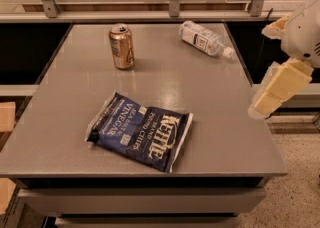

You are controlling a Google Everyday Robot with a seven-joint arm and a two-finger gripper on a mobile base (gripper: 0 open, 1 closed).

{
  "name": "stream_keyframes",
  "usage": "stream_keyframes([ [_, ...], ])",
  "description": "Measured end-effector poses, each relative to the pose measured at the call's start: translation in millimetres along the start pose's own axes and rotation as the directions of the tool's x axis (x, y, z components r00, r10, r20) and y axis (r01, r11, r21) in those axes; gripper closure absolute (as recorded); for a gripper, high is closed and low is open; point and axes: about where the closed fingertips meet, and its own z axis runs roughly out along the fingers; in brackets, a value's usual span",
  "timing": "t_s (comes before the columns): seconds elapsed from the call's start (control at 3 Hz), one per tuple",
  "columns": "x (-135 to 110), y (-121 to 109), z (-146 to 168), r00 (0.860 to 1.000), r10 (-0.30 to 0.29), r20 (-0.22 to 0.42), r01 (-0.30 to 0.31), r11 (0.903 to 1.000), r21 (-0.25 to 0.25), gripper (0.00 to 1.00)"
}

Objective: Pick orange can

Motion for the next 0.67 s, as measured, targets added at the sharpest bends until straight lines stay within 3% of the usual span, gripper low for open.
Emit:
stream_keyframes([
  [0.33, -6.8, -8.2, 11.6, 0.993, 0.049, 0.111, -0.055, 0.9972, 0.051, 0.00],
  [0.67, -10.0, -14.6, 19.0, 0.976, 0.087, 0.200, -0.106, 0.9903, 0.089, 0.00],
])
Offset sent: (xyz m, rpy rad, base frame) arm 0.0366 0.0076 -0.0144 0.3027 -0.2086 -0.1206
